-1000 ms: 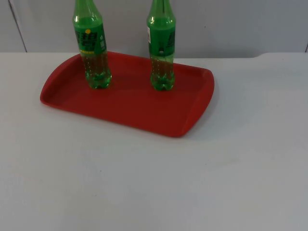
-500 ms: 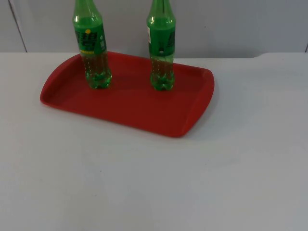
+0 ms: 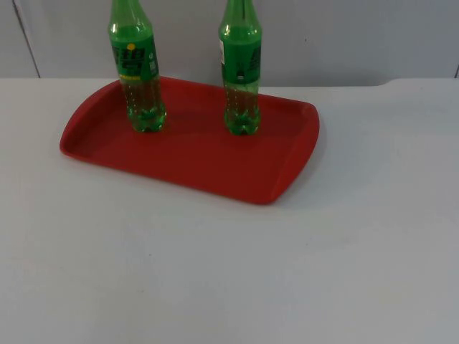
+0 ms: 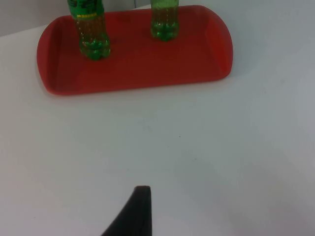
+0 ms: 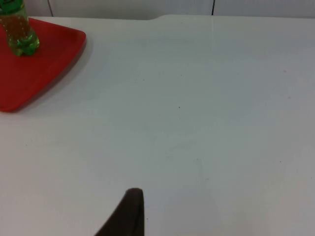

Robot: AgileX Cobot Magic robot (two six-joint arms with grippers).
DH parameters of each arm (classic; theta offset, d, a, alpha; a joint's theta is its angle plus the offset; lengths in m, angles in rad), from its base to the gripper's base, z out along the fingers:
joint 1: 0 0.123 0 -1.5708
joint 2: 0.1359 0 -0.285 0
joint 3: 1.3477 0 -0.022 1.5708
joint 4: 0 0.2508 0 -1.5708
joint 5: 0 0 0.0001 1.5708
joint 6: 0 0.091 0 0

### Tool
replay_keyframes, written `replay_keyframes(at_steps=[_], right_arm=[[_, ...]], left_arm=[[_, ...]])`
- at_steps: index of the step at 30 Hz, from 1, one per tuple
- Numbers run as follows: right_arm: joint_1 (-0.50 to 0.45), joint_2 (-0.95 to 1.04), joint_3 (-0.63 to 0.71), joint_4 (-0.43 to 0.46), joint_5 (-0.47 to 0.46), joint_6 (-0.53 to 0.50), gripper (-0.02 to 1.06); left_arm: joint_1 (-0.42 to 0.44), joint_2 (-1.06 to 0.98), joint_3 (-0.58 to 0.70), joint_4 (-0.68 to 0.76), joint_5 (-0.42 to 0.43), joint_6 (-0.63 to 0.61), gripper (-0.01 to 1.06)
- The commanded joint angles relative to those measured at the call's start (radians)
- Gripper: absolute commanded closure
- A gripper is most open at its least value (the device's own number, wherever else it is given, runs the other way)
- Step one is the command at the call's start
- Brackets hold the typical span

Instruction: Place the bottle upright on the tray.

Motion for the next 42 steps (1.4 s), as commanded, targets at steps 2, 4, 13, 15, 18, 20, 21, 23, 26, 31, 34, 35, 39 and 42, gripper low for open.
replay_keyframes(at_steps=[2,4,13,15,18,20,21,23,26,31,34,35,39,42], right_arm=[[-0.007,-0.003,0.002,-0.002,-0.001,-0.001,-0.01],[-0.007,-0.003,0.002,-0.002,-0.001,-0.001,-0.01],[-0.007,-0.003,0.002,-0.002,-0.001,-0.001,-0.01],[-0.007,-0.003,0.002,-0.002,-0.001,-0.001,-0.01],[-0.007,-0.003,0.002,-0.002,-0.001,-0.001,-0.01],[-0.007,-0.003,0.002,-0.002,-0.001,-0.001,-0.01],[-0.007,-0.003,0.002,-0.002,-0.001,-0.001,-0.01],[-0.007,-0.003,0.002,-0.002,-0.001,-0.001,-0.01],[-0.007,-0.003,0.002,-0.002,-0.001,-0.001,-0.01],[-0.007,-0.003,0.002,-0.002,-0.001,-0.001,-0.01],[-0.007,-0.003,0.002,-0.002,-0.001,-0.001,-0.01],[-0.007,-0.003,0.002,-0.002,-0.001,-0.001,-0.01],[-0.007,-0.003,0.002,-0.002,-0.001,-0.001,-0.01],[-0.007,-0.003,0.002,-0.002,-0.001,-0.001,-0.01]], left_arm=[[-0.002,-0.005,0.006,-0.005,-0.008,0.001,0.0],[-0.002,-0.005,0.006,-0.005,-0.008,0.001,0.0],[-0.002,-0.005,0.006,-0.005,-0.008,0.001,0.0],[-0.002,-0.005,0.006,-0.005,-0.008,0.001,0.0],[-0.002,-0.005,0.006,-0.005,-0.008,0.001,0.0],[0.009,-0.005,0.006,-0.005,-0.008,0.001,0.0],[0.017,-0.005,0.006,-0.005,-0.008,0.001,0.0],[0.052,-0.005,0.006,-0.005,-0.008,0.001,0.0],[0.094,-0.005,0.006,-0.005,-0.008,0.001,0.0],[0.192,-0.005,0.006,-0.005,-0.008,0.001,0.0],[0.27,-0.005,0.006,-0.005,-0.008,0.001,0.0],[0.297,-0.005,0.006,-0.005,-0.008,0.001,0.0],[0.365,-0.005,0.006,-0.005,-0.008,0.001,0.0],[0.422,-0.005,0.006,-0.005,-0.008,0.001,0.0]])
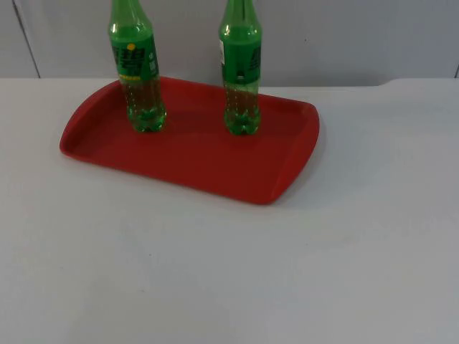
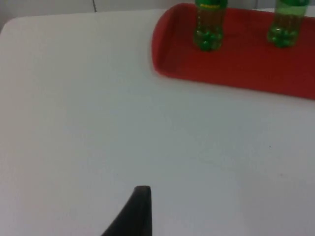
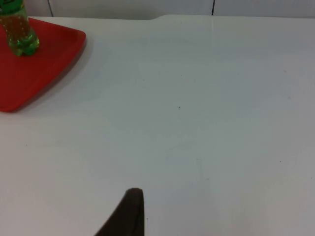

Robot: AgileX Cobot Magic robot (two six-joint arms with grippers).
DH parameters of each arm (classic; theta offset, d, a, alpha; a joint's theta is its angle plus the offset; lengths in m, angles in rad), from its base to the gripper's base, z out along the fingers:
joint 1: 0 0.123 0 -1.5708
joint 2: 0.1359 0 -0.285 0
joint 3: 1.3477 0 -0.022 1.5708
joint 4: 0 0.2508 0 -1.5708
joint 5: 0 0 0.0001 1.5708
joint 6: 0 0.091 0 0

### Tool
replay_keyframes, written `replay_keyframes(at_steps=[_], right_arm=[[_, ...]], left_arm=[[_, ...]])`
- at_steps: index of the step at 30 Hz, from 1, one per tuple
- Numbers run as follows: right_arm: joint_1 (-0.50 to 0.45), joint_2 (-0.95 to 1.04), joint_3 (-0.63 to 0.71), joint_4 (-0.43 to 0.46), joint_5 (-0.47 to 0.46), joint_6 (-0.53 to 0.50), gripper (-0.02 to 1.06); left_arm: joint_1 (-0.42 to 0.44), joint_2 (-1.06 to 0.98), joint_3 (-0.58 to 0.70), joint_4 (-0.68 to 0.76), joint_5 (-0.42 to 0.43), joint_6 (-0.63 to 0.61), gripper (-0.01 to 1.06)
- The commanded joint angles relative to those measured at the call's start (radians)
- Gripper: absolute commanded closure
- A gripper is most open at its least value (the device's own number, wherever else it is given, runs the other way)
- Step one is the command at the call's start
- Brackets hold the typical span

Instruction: Place the bottle upright on the tray.

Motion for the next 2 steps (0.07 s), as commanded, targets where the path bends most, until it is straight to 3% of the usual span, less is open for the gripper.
replay_keyframes(at_steps=[1,2], right_arm=[[-0.007,-0.003,0.002,-0.002,-0.001,-0.001,-0.01],[-0.007,-0.003,0.002,-0.002,-0.001,-0.001,-0.01]], left_arm=[[0.048,-0.005,0.006,-0.005,-0.008,0.001,0.0],[0.048,-0.005,0.006,-0.005,-0.008,0.001,0.0]])
